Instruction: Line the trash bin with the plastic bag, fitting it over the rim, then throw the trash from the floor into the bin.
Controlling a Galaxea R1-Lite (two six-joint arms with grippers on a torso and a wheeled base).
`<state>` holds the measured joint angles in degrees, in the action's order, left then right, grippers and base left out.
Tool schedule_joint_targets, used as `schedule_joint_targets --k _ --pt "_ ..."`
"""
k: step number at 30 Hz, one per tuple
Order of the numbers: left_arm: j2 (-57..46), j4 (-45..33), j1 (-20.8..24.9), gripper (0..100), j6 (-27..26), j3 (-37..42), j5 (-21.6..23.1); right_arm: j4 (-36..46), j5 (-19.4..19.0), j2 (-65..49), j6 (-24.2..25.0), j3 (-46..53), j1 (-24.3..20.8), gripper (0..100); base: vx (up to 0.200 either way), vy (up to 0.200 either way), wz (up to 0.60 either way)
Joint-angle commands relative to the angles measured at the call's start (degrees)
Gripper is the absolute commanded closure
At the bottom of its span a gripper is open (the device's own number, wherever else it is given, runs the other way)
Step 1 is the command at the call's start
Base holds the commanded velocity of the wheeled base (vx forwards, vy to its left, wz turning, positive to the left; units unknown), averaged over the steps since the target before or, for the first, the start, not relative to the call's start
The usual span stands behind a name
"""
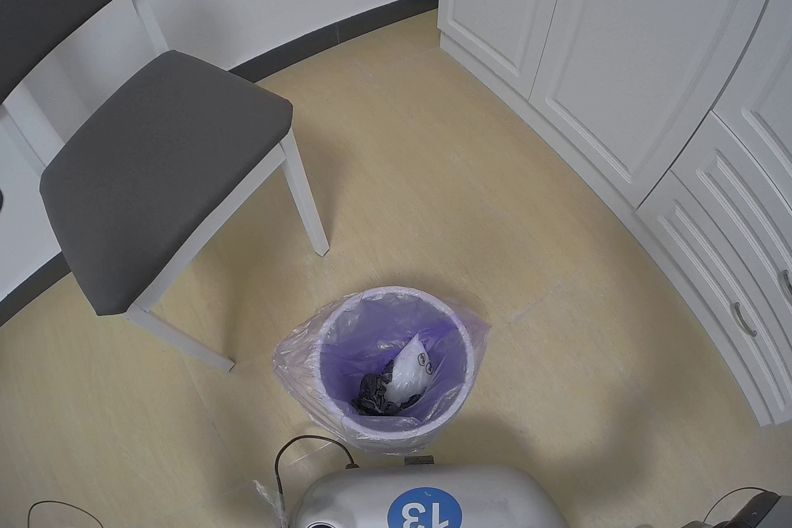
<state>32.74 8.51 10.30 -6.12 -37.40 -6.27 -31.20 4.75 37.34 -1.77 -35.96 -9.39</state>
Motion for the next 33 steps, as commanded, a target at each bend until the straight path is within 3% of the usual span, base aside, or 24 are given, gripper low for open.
schedule_joint_targets --k 1,5,8,14,18,29,33 --pt "-10.2 -5.6 -0.6 0 0.0 -3.9 -0.1 2.7 -0.3 -13.0 1.7 3.2 3.1 0 0.0 0.0 0.0" --pt "-14.3 -9.8 -0.8 0 0.0 -5.2 -0.2 3.4 -0.6 -18.4 5.8 6.0 5.9 0 0.0 0.0 0.0" --pt "-17.9 -15.0 -0.7 0 0.0 -6.3 -0.6 6.6 -3.0 -24.4 9.0 8.6 6.3 0 0.0 0.0 0.0" --pt "-21.7 -20.4 -0.9 0 -0.7 -9.6 -0.7 15.6 -4.8 -33.6 10.1 8.6 6.9 0 0.0 0.0 0.0" --pt "-23.3 -23.7 -0.9 0 -2.0 -11.9 -0.8 18.5 -8.9 -37.3 12.1 8.1 9.1 0 0.0 0.0 0.0" --pt "-26.9 -31.1 -1.4 0 -2.4 -16.2 -1.3 17.6 -6.2 -37.3 11.8 11.1 9.1 0 0.0 0.0 0.0" --pt "-26.9 -32.5 -1.4 0 -2.1 -17.4 -5.2 15.0 -5.5 -37.3 10.5 14.1 9.1 0 0.0 0.0 0.0"
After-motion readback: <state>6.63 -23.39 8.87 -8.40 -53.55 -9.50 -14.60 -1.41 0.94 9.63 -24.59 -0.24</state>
